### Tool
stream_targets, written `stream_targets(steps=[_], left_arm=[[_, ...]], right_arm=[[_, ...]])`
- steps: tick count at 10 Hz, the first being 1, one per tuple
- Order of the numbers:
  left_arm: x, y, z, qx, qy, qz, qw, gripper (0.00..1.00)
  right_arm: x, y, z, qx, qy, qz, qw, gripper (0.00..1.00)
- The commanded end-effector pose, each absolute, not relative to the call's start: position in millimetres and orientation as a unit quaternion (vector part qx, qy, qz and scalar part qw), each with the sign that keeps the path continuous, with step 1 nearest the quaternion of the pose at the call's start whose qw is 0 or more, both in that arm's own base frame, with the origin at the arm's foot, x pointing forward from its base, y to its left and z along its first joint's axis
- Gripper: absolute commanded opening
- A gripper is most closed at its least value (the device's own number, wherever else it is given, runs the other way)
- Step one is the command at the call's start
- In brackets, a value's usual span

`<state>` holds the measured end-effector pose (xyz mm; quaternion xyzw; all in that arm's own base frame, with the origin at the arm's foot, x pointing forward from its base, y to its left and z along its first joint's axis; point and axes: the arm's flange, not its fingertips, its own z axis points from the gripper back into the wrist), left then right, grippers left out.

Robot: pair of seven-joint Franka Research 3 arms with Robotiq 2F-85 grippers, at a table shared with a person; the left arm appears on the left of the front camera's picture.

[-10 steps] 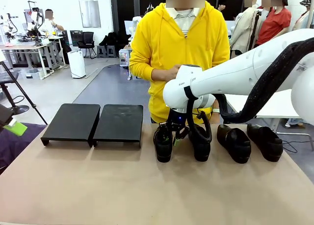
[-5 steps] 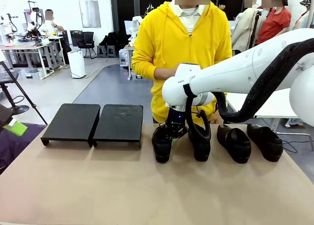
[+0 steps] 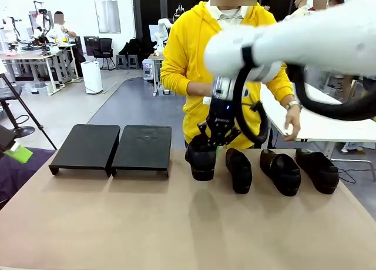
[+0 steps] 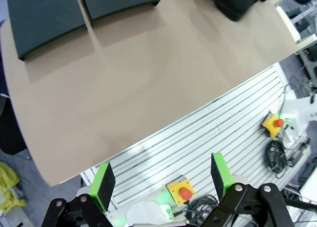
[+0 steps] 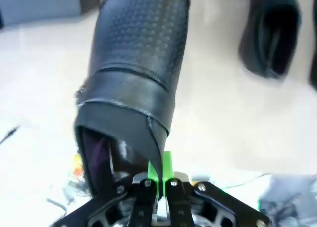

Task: Organize the shoes by placing them on the stand.
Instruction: Pick up one Shoe and place it in the middle of the table.

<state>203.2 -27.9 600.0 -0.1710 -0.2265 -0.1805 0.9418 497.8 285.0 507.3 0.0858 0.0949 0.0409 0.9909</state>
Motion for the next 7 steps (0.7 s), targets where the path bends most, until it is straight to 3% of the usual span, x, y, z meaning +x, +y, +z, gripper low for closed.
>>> stream_targets(steps=[1,4,6,7], left_arm=[[204,-28,601,-0.176,-0.231,-0.182,0.94,1.0],[204,-28,601,-0.176,-0.231,-0.182,0.94,1.0],[204,-28,601,-0.176,-0.231,-0.182,0.94,1.0],[204,-28,601,-0.176,-0.231,-0.182,0.94,1.0]], right_arm=[[418,273,543,0.1,0.141,0.027,0.985,0.0],[350,295,540,0.093,0.186,0.071,0.975,0.0],[361,285,540,0.098,0.182,0.067,0.976,0.0],[340,299,544,0.083,0.188,0.087,0.975,0.0]])
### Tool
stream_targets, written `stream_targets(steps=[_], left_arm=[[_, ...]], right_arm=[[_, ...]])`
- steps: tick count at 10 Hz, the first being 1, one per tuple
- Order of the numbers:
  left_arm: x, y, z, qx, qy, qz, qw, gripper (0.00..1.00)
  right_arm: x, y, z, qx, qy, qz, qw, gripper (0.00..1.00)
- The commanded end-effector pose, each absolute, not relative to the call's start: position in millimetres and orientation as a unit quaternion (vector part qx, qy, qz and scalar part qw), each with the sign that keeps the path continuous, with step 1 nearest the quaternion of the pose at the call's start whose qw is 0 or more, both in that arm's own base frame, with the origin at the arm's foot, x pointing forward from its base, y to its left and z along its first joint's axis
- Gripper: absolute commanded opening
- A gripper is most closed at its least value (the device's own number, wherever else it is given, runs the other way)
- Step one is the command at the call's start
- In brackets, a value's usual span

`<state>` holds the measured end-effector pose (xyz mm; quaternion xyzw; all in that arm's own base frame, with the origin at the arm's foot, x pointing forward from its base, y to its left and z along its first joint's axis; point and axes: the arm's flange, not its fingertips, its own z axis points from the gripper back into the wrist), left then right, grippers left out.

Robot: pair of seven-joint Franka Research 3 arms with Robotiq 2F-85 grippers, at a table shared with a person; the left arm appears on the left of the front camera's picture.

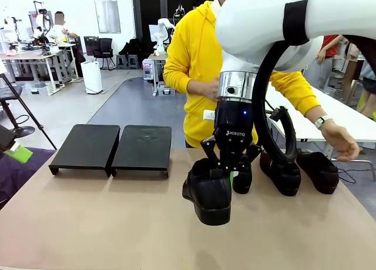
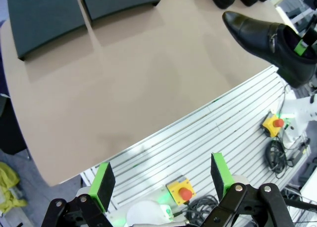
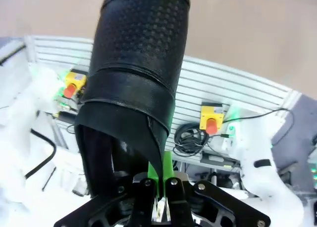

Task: Organize the shoes by placing them on the stand.
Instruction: Pick up one Shoe and place it in the middle of the table.

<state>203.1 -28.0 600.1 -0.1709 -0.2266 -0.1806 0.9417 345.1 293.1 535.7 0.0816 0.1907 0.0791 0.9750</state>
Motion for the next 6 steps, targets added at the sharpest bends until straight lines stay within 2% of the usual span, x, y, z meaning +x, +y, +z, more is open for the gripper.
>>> stream_targets(steps=[1,3,4,6], left_arm=[[204,-28,601,-0.176,-0.231,-0.182,0.94,1.0],[204,-28,601,-0.176,-0.231,-0.182,0.94,1.0],[204,-28,601,-0.176,-0.231,-0.182,0.94,1.0],[204,-28,601,-0.176,-0.231,-0.182,0.94,1.0]], right_arm=[[340,299,544,0.083,0.188,0.087,0.975,0.0],[344,295,535,0.08,0.191,0.081,0.975,0.0],[353,319,524,0.039,0.183,0.049,0.981,0.0],[348,376,494,0.039,0.148,0.006,0.988,0.0]])
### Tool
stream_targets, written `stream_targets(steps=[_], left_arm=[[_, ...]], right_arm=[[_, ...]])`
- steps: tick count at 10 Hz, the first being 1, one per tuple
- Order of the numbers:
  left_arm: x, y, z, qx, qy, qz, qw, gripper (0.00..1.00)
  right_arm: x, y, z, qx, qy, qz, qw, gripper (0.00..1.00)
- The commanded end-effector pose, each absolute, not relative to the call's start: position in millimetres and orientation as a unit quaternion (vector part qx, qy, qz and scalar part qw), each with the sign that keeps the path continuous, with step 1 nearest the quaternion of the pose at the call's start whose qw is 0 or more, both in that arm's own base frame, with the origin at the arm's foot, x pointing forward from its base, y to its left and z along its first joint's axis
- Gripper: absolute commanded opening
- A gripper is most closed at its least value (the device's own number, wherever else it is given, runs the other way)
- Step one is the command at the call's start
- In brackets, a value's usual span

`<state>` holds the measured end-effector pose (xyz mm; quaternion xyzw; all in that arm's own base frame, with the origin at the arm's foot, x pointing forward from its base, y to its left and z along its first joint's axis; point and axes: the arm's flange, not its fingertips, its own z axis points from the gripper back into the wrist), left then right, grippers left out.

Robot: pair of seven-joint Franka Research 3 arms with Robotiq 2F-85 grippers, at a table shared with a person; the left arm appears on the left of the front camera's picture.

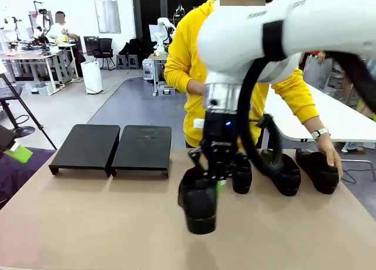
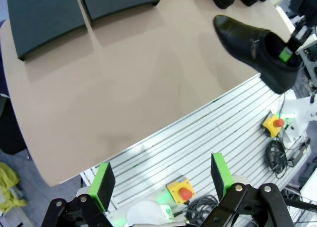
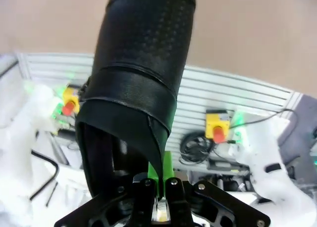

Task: Organize the shoes by placing them on the stand.
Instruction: Pick up one Shoe and place it in the middle of the table.

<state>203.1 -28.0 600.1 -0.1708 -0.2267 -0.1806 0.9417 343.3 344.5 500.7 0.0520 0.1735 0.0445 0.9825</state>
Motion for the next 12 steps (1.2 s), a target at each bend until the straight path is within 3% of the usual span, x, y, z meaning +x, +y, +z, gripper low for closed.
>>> stream_targets(steps=[1,4,9,12], left_arm=[[204,-28,601,-0.176,-0.231,-0.182,0.94,1.0],[204,-28,601,-0.176,-0.231,-0.182,0.94,1.0],[204,-28,601,-0.176,-0.231,-0.182,0.94,1.0],[204,-28,601,-0.176,-0.231,-0.182,0.94,1.0]], right_arm=[[347,392,478,0.043,0.131,0.0,0.991,0.0],[359,418,433,0.087,0.114,0.064,0.988,0.0],[377,452,376,0.129,0.081,0.018,0.988,0.0],[379,456,361,0.111,0.099,0.02,0.989,0.0]])
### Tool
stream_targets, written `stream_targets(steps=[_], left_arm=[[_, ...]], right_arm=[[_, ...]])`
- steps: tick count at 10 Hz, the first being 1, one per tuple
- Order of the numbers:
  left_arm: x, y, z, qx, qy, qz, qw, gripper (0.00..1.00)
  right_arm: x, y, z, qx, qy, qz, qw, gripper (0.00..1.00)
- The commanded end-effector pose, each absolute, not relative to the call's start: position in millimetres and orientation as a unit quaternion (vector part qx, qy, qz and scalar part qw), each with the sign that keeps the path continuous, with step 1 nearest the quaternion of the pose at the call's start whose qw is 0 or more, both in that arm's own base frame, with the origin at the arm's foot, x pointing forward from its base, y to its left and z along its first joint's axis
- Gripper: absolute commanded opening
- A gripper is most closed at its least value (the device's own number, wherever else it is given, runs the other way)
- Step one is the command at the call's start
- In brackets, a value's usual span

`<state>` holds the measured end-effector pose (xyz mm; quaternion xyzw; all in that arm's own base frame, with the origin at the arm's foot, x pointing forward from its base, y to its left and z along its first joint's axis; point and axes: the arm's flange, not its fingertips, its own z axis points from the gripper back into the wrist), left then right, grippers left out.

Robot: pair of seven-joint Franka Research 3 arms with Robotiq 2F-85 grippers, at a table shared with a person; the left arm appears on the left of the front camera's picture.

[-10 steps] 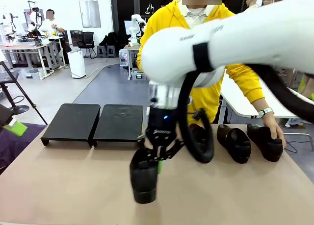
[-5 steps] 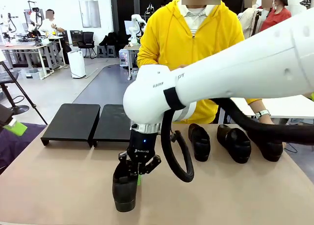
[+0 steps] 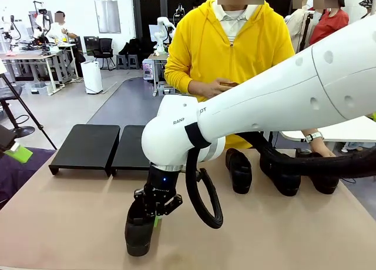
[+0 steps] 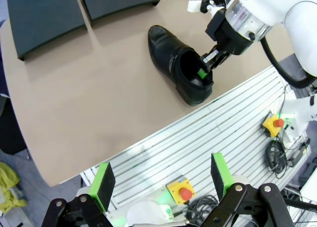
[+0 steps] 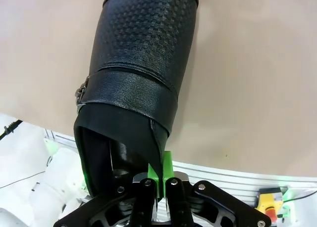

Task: Organize the shoes by placing them on the stand.
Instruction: Pick up one Shoe and place it in the middle of the table.

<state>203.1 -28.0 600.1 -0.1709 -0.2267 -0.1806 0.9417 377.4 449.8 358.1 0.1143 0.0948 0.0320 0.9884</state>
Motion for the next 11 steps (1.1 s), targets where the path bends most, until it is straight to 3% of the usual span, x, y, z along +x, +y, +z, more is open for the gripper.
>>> stream_targets(steps=[1,2,3,8,11], left_arm=[[204,-28,601,-0.176,-0.231,-0.182,0.94,1.0],[204,-28,601,-0.176,-0.231,-0.182,0.94,1.0],[204,-28,601,-0.176,-0.231,-0.182,0.94,1.0],[204,-28,601,-0.176,-0.231,-0.182,0.94,1.0],[204,-28,601,-0.176,-0.231,-0.182,0.94,1.0]], right_arm=[[380,455,360,0.117,0.108,0.023,0.987,0.14],[381,454,361,0.127,0.116,0.03,0.985,0.71],[380,454,361,0.124,0.116,0.03,0.985,1.0],[374,442,380,0.147,0.11,0.047,0.982,1.0],[349,421,427,0.142,0.079,0.057,0.985,1.0]])
